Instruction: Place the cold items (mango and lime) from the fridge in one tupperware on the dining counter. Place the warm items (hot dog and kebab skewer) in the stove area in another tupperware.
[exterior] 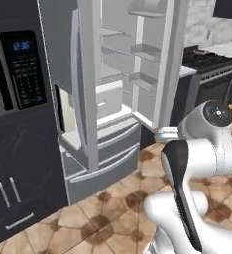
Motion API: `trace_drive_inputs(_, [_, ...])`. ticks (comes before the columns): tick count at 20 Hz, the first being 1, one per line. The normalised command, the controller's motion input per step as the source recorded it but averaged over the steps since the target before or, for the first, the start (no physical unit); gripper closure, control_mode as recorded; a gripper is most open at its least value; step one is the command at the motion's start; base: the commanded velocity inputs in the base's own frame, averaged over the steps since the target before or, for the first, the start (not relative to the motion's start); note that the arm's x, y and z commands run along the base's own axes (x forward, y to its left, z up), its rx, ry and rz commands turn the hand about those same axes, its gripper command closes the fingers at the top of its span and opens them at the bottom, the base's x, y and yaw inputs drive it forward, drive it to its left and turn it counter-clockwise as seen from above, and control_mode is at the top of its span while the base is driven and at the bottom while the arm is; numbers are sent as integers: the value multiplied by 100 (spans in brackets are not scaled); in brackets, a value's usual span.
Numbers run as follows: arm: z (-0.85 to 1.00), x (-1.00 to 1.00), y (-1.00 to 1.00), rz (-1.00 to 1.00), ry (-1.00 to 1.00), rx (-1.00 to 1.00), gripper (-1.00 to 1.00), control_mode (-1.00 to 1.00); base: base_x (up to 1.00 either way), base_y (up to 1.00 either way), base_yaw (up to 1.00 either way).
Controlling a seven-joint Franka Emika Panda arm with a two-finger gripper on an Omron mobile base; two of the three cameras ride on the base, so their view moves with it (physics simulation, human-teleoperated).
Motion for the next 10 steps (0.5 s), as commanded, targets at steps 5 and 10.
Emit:
trace_drive_inputs(5, [0, 0, 0, 0, 0, 0, -100, 100, 57, -70, 73])
trace_drive_inputs(10, [0, 0, 0, 0, 0, 0, -100, 100, 42, -81, 55])
